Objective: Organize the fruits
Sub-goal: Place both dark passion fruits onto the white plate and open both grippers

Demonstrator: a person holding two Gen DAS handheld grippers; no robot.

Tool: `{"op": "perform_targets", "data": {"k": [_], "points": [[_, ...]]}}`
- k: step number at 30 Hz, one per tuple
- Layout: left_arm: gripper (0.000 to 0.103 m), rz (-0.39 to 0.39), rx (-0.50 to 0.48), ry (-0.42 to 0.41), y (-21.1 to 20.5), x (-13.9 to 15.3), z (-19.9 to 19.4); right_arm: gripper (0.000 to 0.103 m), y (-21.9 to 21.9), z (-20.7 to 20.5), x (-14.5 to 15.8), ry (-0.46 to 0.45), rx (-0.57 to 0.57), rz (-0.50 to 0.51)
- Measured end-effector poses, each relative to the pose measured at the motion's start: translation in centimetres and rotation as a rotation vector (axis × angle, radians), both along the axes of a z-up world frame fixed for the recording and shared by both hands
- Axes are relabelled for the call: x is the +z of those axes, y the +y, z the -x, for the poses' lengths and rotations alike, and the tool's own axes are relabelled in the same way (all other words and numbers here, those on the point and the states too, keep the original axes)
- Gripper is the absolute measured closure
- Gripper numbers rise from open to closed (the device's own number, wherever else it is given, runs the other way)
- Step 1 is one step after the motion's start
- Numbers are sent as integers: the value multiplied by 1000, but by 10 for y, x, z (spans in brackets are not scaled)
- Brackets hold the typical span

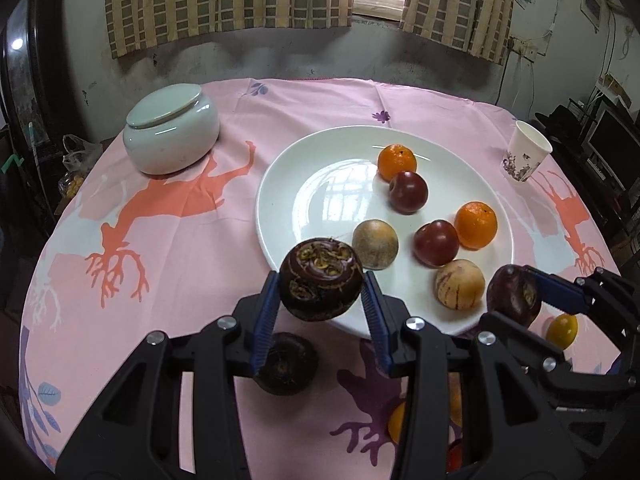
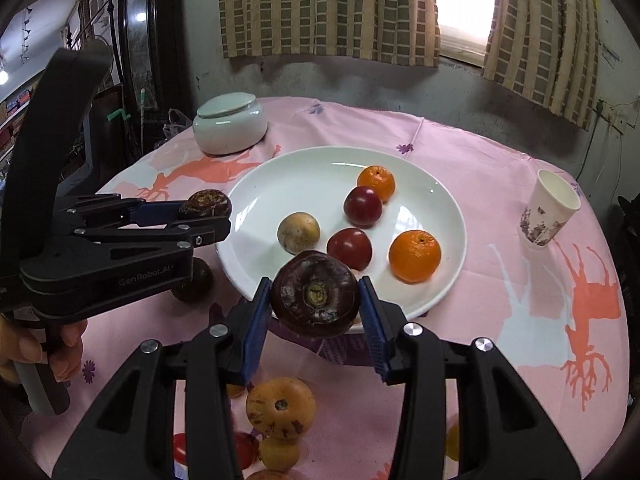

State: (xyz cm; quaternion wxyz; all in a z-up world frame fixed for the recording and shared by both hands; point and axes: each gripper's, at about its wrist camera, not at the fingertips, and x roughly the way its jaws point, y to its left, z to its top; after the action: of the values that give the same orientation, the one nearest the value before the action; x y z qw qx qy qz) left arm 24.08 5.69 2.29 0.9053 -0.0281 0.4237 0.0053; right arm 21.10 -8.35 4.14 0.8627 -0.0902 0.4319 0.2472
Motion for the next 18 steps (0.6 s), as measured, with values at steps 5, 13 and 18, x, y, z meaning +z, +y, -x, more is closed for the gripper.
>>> {"op": "perform_targets", "data": {"k": [5,13,18], "points": [[61,-14,8,21,2,-9,-11,59,13,-5,-14,26,18,26],[29,38,50,20,5,-9,-14,37,22,-14,-22,14,-56,80],[20,45,38,-5,6,6,13,37,-2,1,-10,28,-59,19]]}}
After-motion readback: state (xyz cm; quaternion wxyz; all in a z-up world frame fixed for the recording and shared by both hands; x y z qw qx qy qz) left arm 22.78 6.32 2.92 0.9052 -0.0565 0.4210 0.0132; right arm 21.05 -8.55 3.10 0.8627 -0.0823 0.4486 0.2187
